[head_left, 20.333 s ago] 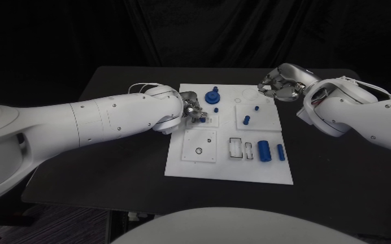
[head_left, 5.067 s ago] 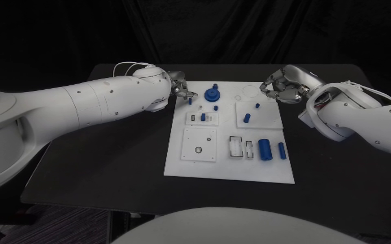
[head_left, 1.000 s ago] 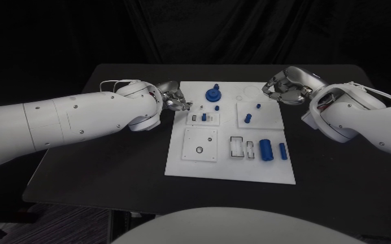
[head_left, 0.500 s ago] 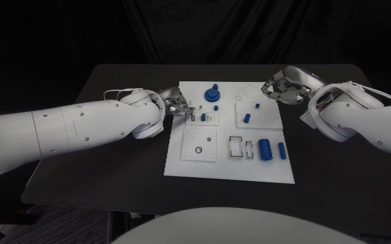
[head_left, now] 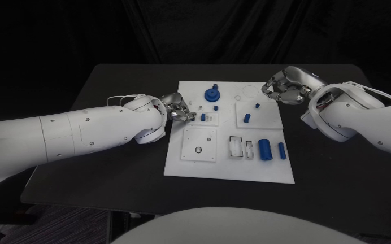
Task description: Assemble the parts on the task board
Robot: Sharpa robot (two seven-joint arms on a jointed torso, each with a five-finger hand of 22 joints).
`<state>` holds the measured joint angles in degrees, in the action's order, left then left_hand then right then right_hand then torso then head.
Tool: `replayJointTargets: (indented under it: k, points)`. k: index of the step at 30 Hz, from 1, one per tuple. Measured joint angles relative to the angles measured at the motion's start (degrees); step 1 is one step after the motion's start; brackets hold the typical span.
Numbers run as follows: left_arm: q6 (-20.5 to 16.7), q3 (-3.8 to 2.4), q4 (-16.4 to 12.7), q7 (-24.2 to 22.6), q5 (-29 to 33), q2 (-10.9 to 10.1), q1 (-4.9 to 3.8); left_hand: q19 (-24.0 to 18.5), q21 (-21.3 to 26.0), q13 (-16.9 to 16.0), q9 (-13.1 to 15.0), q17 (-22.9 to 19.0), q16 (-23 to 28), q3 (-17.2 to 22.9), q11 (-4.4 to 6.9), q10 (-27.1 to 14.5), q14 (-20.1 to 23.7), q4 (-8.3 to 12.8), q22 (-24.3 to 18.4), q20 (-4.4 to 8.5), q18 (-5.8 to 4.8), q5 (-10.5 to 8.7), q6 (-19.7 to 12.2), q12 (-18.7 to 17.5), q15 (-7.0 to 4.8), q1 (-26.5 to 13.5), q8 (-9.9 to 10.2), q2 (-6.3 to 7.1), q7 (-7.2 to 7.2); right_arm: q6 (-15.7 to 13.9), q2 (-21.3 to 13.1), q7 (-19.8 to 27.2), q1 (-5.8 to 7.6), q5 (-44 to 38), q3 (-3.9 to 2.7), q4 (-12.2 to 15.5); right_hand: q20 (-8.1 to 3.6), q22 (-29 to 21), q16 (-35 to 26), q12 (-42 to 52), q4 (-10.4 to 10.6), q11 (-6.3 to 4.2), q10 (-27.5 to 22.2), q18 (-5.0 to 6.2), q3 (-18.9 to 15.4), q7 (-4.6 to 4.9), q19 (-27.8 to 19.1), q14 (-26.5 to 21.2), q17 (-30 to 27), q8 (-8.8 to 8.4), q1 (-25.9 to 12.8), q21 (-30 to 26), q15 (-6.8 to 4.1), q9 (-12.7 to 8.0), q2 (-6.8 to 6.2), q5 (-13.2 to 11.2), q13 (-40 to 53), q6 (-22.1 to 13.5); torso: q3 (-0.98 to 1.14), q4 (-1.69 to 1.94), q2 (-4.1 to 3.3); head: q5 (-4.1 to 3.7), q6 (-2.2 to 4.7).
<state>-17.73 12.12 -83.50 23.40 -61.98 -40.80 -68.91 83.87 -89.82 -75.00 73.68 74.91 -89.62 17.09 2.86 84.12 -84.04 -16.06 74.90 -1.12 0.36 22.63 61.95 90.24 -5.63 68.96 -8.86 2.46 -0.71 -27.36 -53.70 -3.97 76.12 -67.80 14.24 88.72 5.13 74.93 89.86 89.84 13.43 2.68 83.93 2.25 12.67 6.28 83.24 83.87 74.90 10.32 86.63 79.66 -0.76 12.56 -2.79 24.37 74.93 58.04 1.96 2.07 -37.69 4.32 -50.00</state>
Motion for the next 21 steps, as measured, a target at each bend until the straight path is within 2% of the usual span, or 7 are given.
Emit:
replayJointTargets:
  k: [3, 8, 12, 14, 15, 17, 21]
  points:
    - [0.1, -0.02, 0.1, 0.0, 0.0, 0.0, 0.01, 0.0, 0.0, 0.0, 0.0, 0.0, 0.0, 0.0, -0.01, 0.0, 0.0, 0.0, 0.0, 0.0, 0.0, 0.0, 0.0, 0.0, 0.0, -0.2, 0.0, 0.21, 0.0, 0.0, 0.0, 0.0, 0.0, 0.0, 0.0, 0.0, 0.0, 0.0, 0.0, 0.0, 0.0, 0.0, 0.0, 0.0, 0.0, 0.0, 0.0, 0.0, 0.0, 0.0, 0.0, 0.0, 0.0, 0.0, 0.0, 0.0, 0.0, 0.0, 0.01, -0.01, 0.01, 0.05, 0.0]
    - [0.2, -0.06, 0.2, 0.0, 0.0, 0.1, 0.03, 0.0, 0.0, 0.0, 0.2, 0.0, 0.0, -0.4, -0.01, 0.0, 0.0, -0.4, 0.0, 0.0, 0.0, -1.45, 0.0, 0.0, 0.0, -1.3, 0.0, -0.17, 0.0, 0.1, 0.0, 0.0, 0.0, 0.0, 0.0, -0.1, 0.0, 0.0, 0.0, 0.0, 0.0, 0.0, 0.0, 0.0, 0.0, 0.0, 0.0, 0.0, 0.0, 0.0, 0.0, 0.0, 0.0, 0.1, 0.0, 0.0, 0.0, 0.0, 0.01, 0.0, 0.0, 0.18, 0.0]
    - [0.4, -0.07, 0.2, 0.0, 0.0, 0.1, 0.09, 0.0, 0.0, 0.0, 0.2, 0.0, 0.0, -2.0, -0.01, 0.0, 0.0, -0.4, 0.0, 0.0, 0.0, -5.67, 0.1, 0.0, 0.0, -3.2, 0.0, -0.53, 0.11, 0.1, 0.1, 0.0, 0.0, 0.0, 0.0, -0.1, 0.0, 0.0, 0.0, 0.0, 0.0, 0.0, 0.0, 0.0, 0.0, 0.0, 0.0, 0.0, 0.0, 0.0, 0.0, 0.0, 0.0, 0.1, 0.0, 0.0, 0.0, 0.0, 0.02, 0.02, 0.01, 0.18, 0.0]
    - [0.4, -0.07, 0.2, 0.0, 0.0, 0.1, 0.13, 0.0, 0.0, 0.0, 0.1, 0.0, 0.0, -2.6, -0.01, 0.0, 0.0, -0.4, 0.0, 0.0, 0.0, -6.73, 0.0, 0.0, 0.0, -3.7, 0.0, -0.53, -0.02, 0.1, 0.1, 0.0, 0.0, 0.0, 0.0, -0.1, 0.0, 0.0, 0.0, 0.0, 0.0, 0.0, 0.0, 0.0, 0.0, 0.0, 0.0, 0.0, 0.0, 0.0, 0.0, 0.0, 0.0, 0.1, 0.0, 0.0, 0.0, 0.0, 0.02, 0.02, 0.01, 0.16, 0.0]
    - [0.5, -0.07, 0.2, 0.0, 0.0, 0.1, 0.14, 0.0, 0.0, 0.0, 0.1, 0.0, 0.0, -4.1, -0.01, 0.0, 0.0, -0.5, 0.0, 0.0, 0.0, -8.84, 0.1, 0.0, 0.0, -5.7, 0.0, -0.65, -0.34, 0.1, 0.1, 0.0, 0.0, 0.0, 0.0, -0.1, 0.0, 0.0, 0.0, 0.0, 0.0, 0.0, 0.0, 0.0, 0.0, 0.0, 0.0, 0.0, 0.0, 0.0, 0.0, 0.0, 0.0, 0.1, 0.0, 0.0, 0.0, 0.0, 0.03, 0.03, 0.0, 0.16, 0.0]
    - [0.5, -0.06, 0.3, 0.0, 0.0, 0.1, 0.22, 0.0, 0.0, 0.0, -0.1, 0.0, 0.0, -5.7, -0.01, 0.0, 0.0, -0.6, 0.0, 0.0, 0.0, -10.74, 0.2, 0.0, 0.0, -7.8, 0.0, -0.8, -0.41, 0.1, 0.1, -0.1, 0.0, 0.0, 0.0, -0.1, 0.0, 0.0, 0.0, 0.0, 0.0, 0.0, 0.0, 0.0, 0.0, 0.0, 0.0, 0.0, 0.0, 0.0, 0.0, 0.0, 0.0, 0.1, 0.0, 0.0, 0.0, 0.0, 0.03, 0.03, 0.01, 0.15, 0.0]
    - [0.7, -0.07, 0.3, 0.0, 0.0, 0.1, 0.24, 0.0, 0.0, 0.0, -0.2, 0.0, 0.0, -8.6, -0.01, 0.0, 0.0, -0.6, 0.0, 0.0, 0.0, -12.69, 0.2, 0.0, 0.0, -10.7, 0.3, -0.97, -0.41, 0.2, 0.1, -0.1, 0.0, 0.0, 0.0, -0.1, 0.0, 0.0, 0.0, 0.0, 0.0, 0.0, 0.0, 0.0, 0.0, 0.0, 0.0, 0.0, 0.0, 0.0, 0.0, 0.0, 0.0, 0.1, 0.0, 0.0, 0.0, 0.0, 0.04, 0.07, 0.02, 0.13, 0.0]
